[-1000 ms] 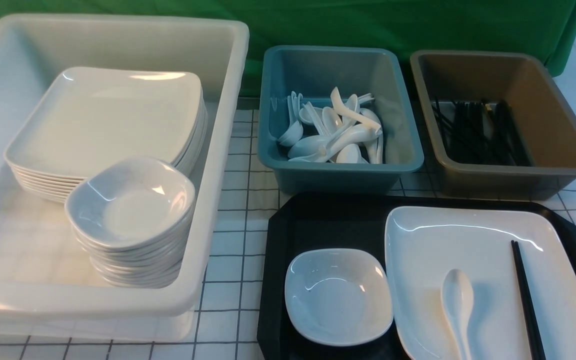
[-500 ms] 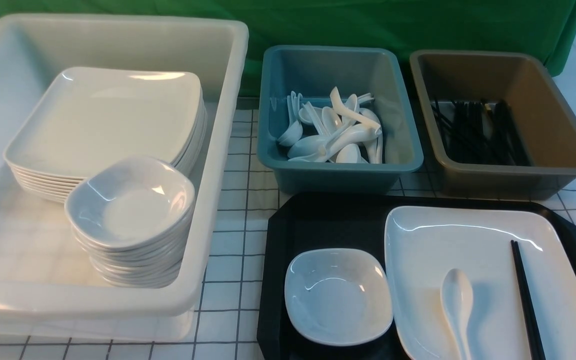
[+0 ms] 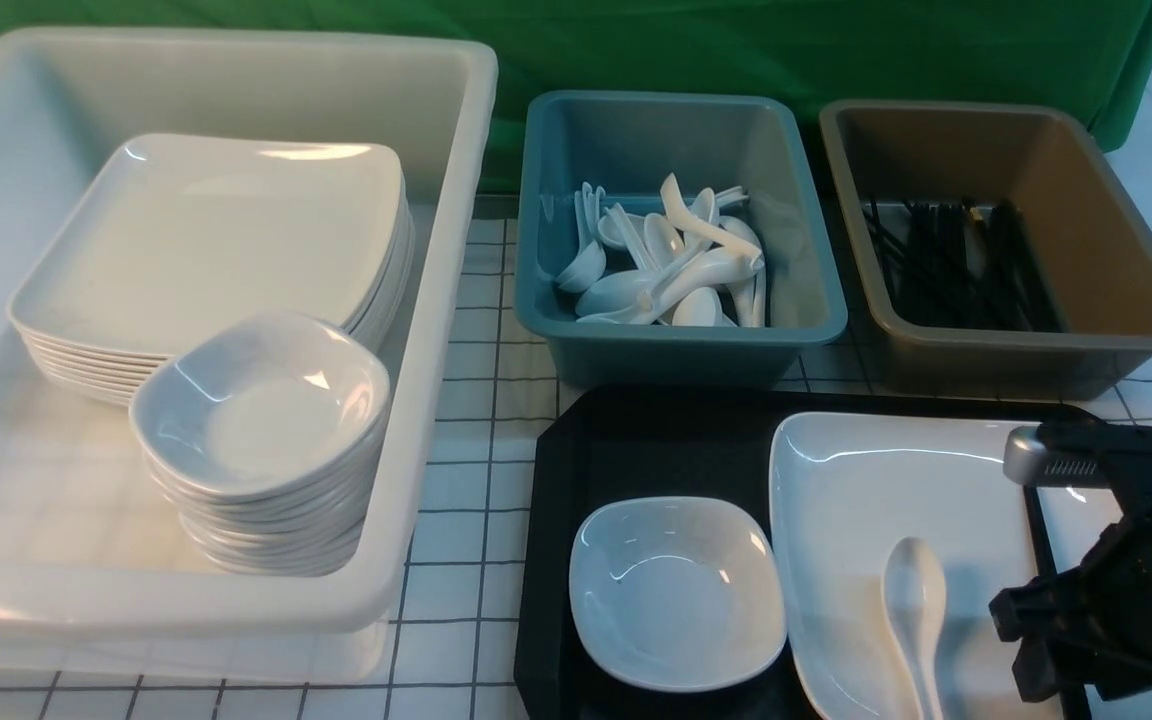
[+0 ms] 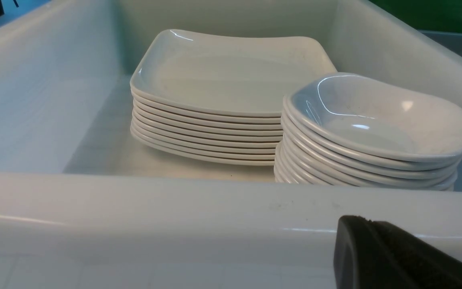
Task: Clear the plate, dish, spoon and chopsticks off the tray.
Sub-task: Use the right arm to grab a pair of chopsticks from the plate
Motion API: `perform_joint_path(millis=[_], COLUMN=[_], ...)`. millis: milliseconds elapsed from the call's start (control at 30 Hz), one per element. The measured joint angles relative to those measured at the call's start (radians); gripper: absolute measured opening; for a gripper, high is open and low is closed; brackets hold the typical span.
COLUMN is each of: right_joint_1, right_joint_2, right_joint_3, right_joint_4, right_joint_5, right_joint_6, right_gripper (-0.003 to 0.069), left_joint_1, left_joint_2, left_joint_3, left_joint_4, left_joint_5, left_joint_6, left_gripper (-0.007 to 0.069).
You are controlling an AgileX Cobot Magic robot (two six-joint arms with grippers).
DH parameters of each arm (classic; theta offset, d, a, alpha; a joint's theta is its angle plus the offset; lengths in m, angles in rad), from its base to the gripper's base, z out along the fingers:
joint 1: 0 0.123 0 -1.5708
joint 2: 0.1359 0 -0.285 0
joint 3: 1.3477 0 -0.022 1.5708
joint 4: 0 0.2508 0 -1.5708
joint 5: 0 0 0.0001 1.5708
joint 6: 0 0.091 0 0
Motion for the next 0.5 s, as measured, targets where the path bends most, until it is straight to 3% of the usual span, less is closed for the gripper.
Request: perform_joint_path(millis=[100,233,267,400,500], right_joint_1=[0.0,0.0,0.0,0.0,0.0], right_joint_2=[0.062,0.081,0.081,0.08,0.069], right_joint_3=[-0.007,-0.019,-0.02,-0.029,-0.042], right_joint_4=[-0.079,-0.096,-0.098,-0.099,-0.099], right_joint_5=[-0.004,-0.017,-0.017,0.025,0.064], right_joint_6=[0.057,0.072,0.072,0.069,0.063], right_gripper=[0.0454,0.0442,0.0416,0.0151,0.0165], left_joint_1=[0.0,0.0,0.0,0.0,0.0], left_joint_2=[0.0,0.0,0.0,0.0,0.0], left_joint_3=[0.0,0.0,0.0,0.0,0.0], left_joint_4=[0.0,0.0,0.0,0.0,0.0], left_joint_5=[0.0,0.0,0.0,0.0,0.0], left_joint_6=[0.0,0.0,0.0,0.0,0.0], left_gripper=[0.0021,0.0021,0.0021,0.0021,0.0021])
